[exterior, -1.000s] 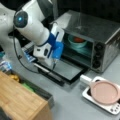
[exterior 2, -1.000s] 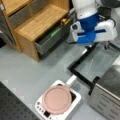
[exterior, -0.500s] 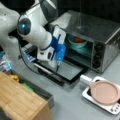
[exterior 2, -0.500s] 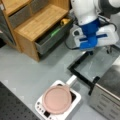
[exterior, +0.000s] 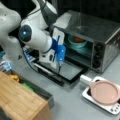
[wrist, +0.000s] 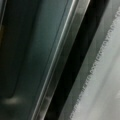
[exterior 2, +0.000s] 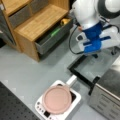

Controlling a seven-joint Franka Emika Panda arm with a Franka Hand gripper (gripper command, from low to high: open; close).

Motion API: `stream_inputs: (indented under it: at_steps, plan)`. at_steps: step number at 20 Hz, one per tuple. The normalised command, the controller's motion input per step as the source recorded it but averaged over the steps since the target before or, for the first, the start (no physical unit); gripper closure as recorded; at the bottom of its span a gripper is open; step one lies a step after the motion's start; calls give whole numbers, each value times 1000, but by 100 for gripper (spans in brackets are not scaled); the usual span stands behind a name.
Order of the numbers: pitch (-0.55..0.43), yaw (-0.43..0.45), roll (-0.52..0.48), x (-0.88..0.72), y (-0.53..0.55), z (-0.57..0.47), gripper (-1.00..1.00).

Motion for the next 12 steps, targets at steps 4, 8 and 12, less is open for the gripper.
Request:
stream_inputs:
  at_steps: [4, 8, 12]
  plan:
    - [-125, -51, 155, -184, 213, -142, -100]
    - [-121, -41, 98, -163, 210, -143, -100]
    - [-252, 92, 90, -152, 152, -151, -100]
